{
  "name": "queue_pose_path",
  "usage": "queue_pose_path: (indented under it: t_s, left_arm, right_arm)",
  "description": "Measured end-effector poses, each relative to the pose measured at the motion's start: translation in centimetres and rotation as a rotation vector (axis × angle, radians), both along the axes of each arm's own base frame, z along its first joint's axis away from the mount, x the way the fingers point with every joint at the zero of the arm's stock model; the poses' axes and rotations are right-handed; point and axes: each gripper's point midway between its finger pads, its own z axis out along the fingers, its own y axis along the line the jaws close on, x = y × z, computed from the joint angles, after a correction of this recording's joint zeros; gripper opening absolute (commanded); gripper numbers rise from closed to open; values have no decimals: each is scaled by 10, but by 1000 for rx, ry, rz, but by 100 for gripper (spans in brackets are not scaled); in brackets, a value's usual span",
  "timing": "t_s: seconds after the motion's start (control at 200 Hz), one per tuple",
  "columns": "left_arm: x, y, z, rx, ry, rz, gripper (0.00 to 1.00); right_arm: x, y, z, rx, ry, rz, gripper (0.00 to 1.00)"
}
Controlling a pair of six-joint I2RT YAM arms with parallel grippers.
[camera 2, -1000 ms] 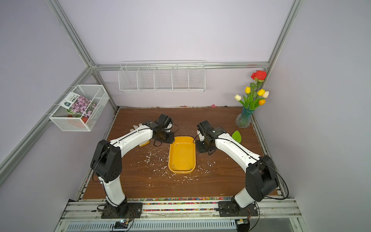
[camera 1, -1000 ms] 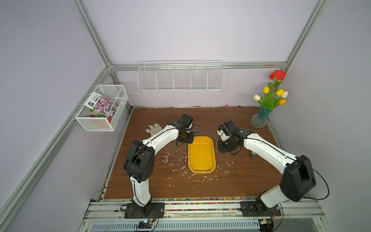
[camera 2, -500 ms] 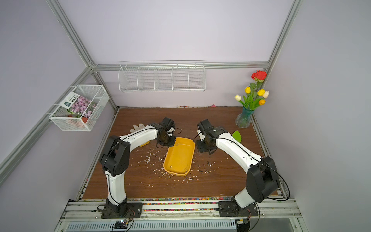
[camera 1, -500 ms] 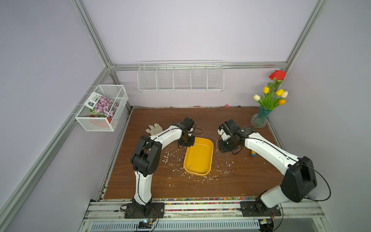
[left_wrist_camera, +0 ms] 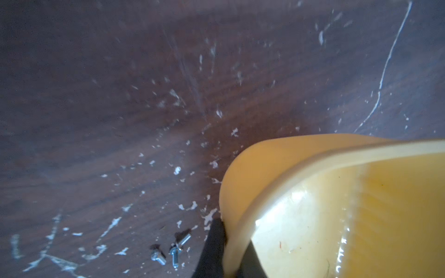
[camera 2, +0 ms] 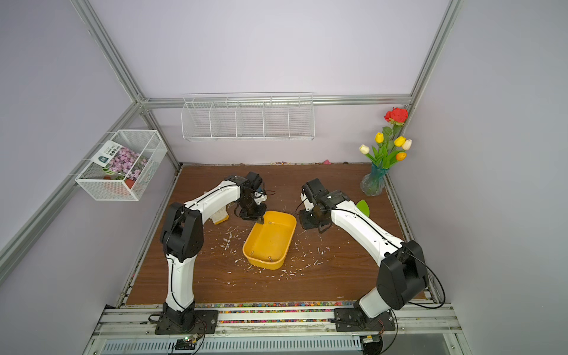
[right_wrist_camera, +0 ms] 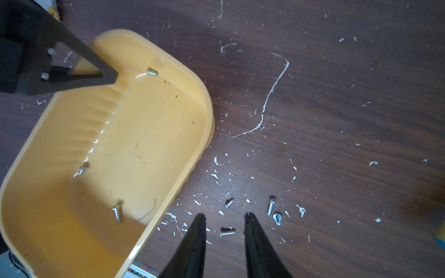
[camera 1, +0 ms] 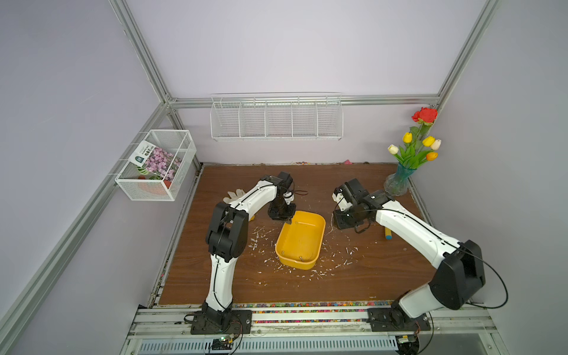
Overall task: Take out the screws from the storage box
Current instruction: Adjust the storage box at the center of the board.
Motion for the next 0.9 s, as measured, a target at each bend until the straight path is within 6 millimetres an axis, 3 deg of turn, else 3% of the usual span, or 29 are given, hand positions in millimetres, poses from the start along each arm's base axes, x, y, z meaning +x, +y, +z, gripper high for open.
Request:
queue_pose_path:
  t_s: [0.205,0.615,0.9]
  left_arm:
    - [-33,0,-15,-10,187,-25,2]
    - [-22,3,-10,6,52,98,4]
    - [-15,-3,-16,-7,-17,155,11]
  right_arm:
    - [-5,10,1,24,9,28,33]
    - [-8,48,3,75,-31,134,32]
    - [-3,87,-27,78,2,252,32]
